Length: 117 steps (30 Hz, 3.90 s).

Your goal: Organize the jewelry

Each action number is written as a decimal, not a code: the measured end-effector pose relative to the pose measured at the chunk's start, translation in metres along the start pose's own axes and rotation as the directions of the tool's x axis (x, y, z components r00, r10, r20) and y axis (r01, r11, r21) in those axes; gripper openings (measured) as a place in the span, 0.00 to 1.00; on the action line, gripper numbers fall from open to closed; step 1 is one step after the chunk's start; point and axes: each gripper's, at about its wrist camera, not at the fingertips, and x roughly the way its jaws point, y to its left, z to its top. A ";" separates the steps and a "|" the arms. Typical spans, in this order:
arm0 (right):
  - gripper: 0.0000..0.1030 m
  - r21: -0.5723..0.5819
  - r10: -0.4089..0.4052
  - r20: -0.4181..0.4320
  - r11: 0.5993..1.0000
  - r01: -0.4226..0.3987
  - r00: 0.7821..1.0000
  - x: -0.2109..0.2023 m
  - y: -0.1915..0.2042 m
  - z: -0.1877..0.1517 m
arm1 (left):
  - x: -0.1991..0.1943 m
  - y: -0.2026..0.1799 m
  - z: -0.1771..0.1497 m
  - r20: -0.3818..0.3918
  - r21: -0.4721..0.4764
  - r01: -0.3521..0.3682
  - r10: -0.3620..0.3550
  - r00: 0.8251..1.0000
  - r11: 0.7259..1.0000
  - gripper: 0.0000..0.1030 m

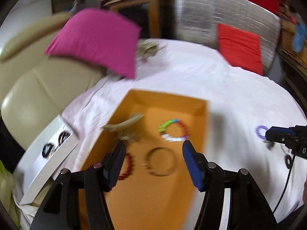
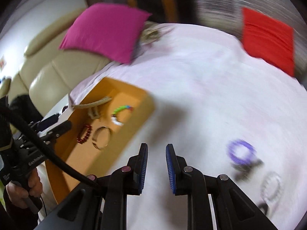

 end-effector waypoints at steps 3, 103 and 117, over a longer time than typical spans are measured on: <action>0.22 0.095 -0.024 0.020 0.995 0.022 1.000 -0.030 -0.055 -0.025 | -0.006 -0.043 0.003 0.016 0.057 0.035 -0.036 0.999 0.998 0.61; 0.10 0.324 -0.052 0.272 0.945 -0.041 0.961 -0.095 -0.165 -0.079 | -0.047 -0.094 -0.018 0.038 -0.060 0.451 -0.449 0.893 0.891 0.14; 0.10 0.062 0.173 0.286 0.978 -0.198 0.942 -0.080 -0.014 -0.031 | -0.128 0.015 -0.004 0.173 -0.094 0.326 -0.307 0.936 0.941 0.14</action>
